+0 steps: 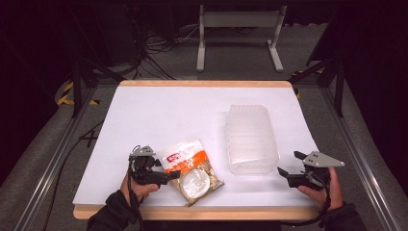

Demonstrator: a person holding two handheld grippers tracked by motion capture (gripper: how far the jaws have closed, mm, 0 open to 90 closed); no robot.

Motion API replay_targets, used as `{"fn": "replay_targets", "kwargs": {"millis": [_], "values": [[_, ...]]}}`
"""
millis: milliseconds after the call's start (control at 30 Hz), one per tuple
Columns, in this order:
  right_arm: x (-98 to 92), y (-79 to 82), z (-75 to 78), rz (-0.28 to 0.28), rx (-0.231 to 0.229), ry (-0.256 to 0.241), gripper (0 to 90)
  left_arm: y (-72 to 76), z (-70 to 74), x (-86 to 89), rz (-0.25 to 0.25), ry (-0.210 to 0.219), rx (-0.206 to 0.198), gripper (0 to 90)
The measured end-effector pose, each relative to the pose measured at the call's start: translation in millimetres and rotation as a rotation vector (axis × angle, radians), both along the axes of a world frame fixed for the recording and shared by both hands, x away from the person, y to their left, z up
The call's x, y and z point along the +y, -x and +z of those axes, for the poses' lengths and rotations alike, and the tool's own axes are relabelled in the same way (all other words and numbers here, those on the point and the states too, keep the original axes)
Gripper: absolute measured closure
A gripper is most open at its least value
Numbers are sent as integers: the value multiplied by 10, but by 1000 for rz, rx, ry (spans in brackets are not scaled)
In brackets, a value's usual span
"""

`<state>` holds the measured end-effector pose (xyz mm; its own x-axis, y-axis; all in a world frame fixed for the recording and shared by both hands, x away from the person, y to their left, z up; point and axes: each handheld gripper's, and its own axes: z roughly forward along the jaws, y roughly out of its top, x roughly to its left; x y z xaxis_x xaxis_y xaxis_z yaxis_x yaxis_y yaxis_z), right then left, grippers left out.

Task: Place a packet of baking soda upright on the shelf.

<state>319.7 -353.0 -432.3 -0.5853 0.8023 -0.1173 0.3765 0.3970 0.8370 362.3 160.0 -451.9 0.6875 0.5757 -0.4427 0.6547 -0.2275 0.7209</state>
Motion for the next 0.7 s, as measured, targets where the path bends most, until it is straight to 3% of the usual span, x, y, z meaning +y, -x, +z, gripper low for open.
{"fn": "replay_targets", "kwargs": {"millis": [267, 367, 400, 467, 500, 633, 700], "values": [[3, -2, 1, 3, 4, -2, 143, -144, -29, -189, -15, 24, 19, 210], [-7, -4, -1, -3, 7, -7, 144, -170, -31, -226, -14, 23, 9, 329], [-4, -2, -1, -1, 8, -6, 144, -171, -28, -229, -20, 37, 6, 441], [-3, -2, -1, 0, 7, -5, 145, -167, -2, -224, -13, 46, -18, 486], [-3, -3, -2, -1, 8, -6, 144, -163, 10, -215, -11, 50, -35, 588], [0, -4, -5, 1, 10, -4, 145, -140, 82, -162, 7, 70, -94, 851], [4, -1, -3, 3, 7, -2, 146, -112, 116, -174, -1, 72, -123, 897]]}}
